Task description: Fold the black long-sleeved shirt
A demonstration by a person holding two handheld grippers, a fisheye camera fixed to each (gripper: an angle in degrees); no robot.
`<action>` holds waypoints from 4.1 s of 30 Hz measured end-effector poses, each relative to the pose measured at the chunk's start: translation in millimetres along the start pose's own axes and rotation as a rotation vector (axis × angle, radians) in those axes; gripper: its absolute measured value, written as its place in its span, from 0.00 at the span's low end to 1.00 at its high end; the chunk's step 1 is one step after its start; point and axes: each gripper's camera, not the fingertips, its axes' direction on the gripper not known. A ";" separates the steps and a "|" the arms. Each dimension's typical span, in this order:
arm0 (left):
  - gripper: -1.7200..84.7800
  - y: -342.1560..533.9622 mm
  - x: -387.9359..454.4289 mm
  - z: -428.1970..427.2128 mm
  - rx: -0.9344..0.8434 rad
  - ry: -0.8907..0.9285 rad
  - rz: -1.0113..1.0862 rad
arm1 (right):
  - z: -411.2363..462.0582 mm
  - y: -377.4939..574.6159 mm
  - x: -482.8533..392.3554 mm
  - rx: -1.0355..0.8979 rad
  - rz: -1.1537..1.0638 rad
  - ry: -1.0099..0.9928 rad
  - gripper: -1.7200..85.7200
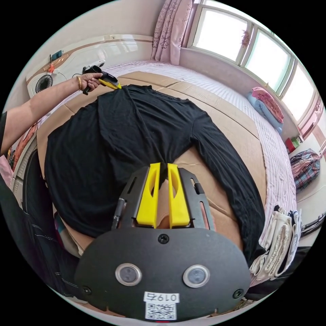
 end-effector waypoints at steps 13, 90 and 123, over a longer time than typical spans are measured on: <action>0.11 90.8 59.0 -42.7 0.025 -0.031 0.125 | -74.8 -9.2 14.2 0.101 0.088 0.069 0.11; 0.03 -69.3 399.1 153.0 -0.112 -0.369 1.037 | -31.9 -592.9 187.1 -0.076 -0.495 -0.238 0.04; 0.03 -76.0 321.3 131.5 -0.081 -0.391 0.994 | -56.1 -594.7 204.8 -0.039 -0.460 -0.219 0.01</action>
